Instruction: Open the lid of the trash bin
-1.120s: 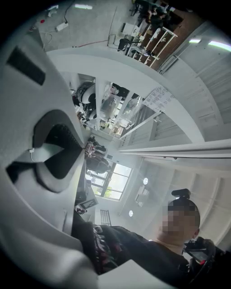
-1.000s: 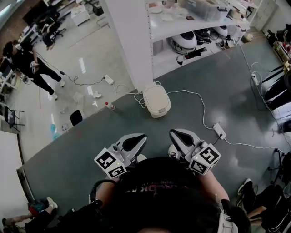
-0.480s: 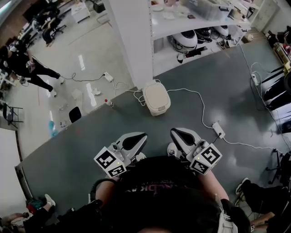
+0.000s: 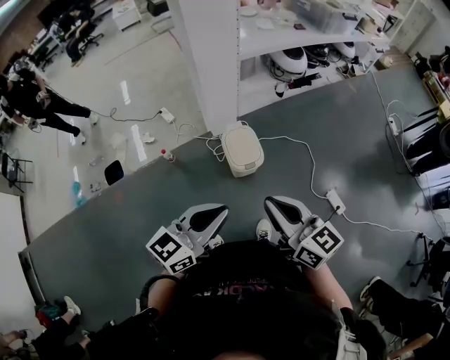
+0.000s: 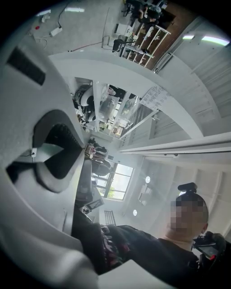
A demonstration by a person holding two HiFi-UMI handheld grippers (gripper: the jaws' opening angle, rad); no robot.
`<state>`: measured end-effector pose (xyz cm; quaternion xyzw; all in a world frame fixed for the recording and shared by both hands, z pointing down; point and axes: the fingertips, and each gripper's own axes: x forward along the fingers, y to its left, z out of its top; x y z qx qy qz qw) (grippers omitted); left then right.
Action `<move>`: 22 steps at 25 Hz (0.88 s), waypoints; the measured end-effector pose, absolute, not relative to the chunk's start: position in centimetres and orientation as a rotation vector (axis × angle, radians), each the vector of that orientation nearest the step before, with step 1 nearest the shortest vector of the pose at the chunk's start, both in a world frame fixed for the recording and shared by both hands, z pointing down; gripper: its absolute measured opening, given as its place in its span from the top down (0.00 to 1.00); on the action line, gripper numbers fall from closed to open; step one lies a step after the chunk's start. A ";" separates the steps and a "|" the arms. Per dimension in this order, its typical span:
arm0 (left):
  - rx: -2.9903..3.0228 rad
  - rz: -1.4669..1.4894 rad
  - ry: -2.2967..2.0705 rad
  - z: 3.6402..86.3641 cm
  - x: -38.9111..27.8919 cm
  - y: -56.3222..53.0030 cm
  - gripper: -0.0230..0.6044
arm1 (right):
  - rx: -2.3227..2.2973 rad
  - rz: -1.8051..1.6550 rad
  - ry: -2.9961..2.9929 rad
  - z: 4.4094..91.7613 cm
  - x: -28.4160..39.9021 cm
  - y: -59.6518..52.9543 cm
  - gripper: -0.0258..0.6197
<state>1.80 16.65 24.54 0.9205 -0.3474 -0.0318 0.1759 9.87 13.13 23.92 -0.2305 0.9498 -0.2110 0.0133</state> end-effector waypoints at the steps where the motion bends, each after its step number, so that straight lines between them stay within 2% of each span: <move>1: 2.611 -0.085 -0.984 24.7 1.8 16.8 0.96 | -0.721 -0.653 2.962 24.0 9.8 13.2 0.95; 22: 2.609 -0.089 -0.929 25.6 -5.2 20.2 0.96 | -0.854 -0.653 2.900 24.3 4.4 15.4 0.95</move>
